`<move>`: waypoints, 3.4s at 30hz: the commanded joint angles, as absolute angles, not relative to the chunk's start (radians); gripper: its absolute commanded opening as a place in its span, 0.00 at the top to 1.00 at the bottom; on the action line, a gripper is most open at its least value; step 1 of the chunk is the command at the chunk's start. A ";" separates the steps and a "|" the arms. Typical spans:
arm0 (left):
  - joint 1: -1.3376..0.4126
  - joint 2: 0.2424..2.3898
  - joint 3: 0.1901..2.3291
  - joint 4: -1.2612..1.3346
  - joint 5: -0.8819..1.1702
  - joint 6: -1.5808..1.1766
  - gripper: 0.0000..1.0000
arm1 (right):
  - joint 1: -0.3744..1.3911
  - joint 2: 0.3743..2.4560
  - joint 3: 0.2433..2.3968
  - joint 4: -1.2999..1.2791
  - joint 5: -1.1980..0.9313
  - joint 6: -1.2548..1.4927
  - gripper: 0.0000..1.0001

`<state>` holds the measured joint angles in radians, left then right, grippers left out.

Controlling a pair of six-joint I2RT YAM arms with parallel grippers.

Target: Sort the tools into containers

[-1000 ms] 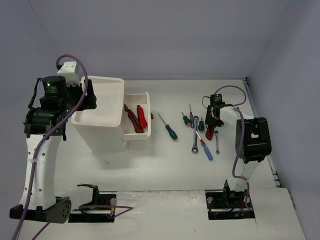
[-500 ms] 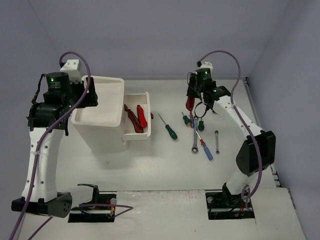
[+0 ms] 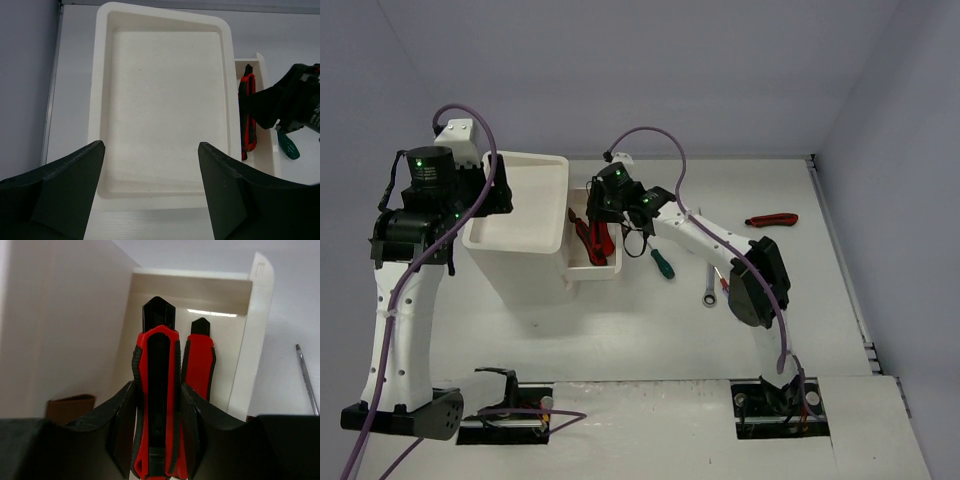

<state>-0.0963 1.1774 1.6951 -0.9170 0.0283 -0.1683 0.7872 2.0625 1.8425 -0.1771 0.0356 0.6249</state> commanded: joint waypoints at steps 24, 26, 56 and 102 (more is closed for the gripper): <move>-0.109 1.098 1.651 -0.874 0.091 -0.166 0.28 | -0.063 1.670 1.382 -0.195 0.245 0.521 0.19; -0.111 1.093 1.647 -0.874 0.094 -0.168 0.28 | -0.093 1.702 1.391 -0.196 0.253 0.540 0.17; -0.120 1.056 1.611 -0.881 0.075 -0.158 0.28 | -0.092 2.115 1.522 -0.196 0.281 0.637 0.50; -0.092 1.260 1.752 -0.906 -0.093 -0.091 0.28 | 0.800 1.989 1.959 -0.170 0.106 0.457 0.36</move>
<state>-0.1158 1.2079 1.6910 -0.9309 -0.0577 -0.1241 0.8058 2.1162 1.9246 -0.2211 0.0563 0.4953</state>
